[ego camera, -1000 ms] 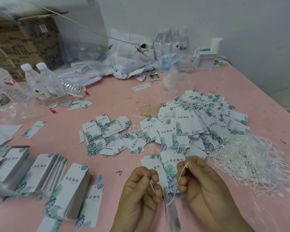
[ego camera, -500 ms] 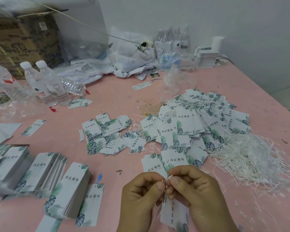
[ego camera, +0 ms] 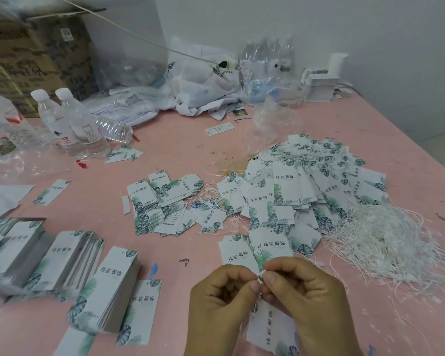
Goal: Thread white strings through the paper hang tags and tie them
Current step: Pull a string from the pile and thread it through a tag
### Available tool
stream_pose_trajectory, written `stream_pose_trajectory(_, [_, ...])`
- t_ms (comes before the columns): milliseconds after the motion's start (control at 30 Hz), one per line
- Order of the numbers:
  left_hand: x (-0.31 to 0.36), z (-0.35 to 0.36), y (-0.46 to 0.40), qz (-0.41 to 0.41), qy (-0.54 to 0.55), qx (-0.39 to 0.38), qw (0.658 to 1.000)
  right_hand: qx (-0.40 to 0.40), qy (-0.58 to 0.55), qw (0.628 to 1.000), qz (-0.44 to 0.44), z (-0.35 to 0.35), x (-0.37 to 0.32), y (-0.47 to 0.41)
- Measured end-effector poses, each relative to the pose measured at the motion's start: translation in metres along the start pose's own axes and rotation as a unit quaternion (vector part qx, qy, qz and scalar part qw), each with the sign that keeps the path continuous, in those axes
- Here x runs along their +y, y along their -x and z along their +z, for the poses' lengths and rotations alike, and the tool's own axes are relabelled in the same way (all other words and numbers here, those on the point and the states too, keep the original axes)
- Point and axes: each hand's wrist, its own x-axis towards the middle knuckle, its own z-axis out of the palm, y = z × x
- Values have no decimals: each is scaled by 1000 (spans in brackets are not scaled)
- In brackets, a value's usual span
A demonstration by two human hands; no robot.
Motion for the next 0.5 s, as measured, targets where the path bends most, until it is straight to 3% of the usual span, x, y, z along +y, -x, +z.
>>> stream_pose_trajectory(500, [-1, 2, 0, -16, 18, 9, 1000, -6, 39, 999, -25, -2, 0, 3])
